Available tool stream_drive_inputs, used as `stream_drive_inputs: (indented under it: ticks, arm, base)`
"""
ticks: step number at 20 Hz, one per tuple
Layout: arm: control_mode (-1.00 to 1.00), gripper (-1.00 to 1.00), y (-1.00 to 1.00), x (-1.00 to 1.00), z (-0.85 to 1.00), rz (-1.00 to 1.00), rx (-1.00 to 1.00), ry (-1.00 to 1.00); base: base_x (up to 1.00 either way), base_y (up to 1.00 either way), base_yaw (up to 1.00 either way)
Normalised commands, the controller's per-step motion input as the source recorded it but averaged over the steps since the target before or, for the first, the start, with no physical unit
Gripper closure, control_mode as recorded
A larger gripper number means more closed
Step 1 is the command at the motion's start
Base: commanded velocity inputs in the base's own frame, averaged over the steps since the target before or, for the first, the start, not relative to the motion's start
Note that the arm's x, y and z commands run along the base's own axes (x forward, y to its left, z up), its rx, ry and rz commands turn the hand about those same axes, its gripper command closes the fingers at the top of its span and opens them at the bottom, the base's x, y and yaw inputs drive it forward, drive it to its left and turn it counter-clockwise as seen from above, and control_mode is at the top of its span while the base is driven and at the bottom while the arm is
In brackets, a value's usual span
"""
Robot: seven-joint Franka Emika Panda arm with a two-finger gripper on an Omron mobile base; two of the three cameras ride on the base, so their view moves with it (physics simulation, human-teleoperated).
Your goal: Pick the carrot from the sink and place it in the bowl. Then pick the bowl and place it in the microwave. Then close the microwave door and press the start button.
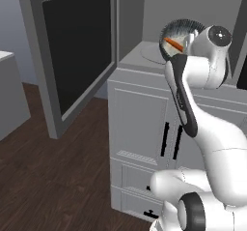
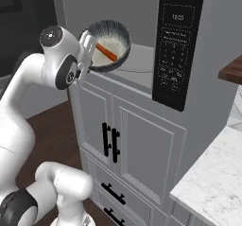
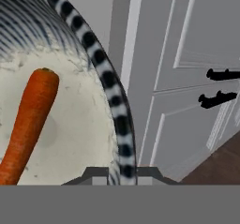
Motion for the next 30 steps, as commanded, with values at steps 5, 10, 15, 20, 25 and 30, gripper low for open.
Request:
stream_drive_inputs:
  ticks: [5, 10, 15, 20, 25, 30]
  arm:
    - [-1.00, 1.00, -0.33, 0.58, 0.18, -0.03, 0.00, 0.00]
    - [-1.00, 1.00, -0.27, 0.43, 0.11, 0.00, 0.00, 0.03]
    - [-1.00, 1.00, -0.17, 0.32, 0.01, 0.00, 0.00, 0.03]
    - [-1.00, 1.00, -0.10, 0.27, -0.01, -0.01, 0.00, 0.08]
    - [-1.00, 1.00, -0.01, 0.15, -0.24, 0.00, -0.04, 0.17]
    - [-1.00, 1.00, -0.05, 0.17, -0.11, 0.00, 0.00, 0.03]
  base:
    - [0.00, 0.00, 0.00]
    - [0.00, 0.00, 0.00]
    - [0.00, 0.00, 0.00]
    - [0.00, 0.00, 0.00]
    - [0.00, 0.00, 0.00]
    - [0.00, 0.00, 0.00]
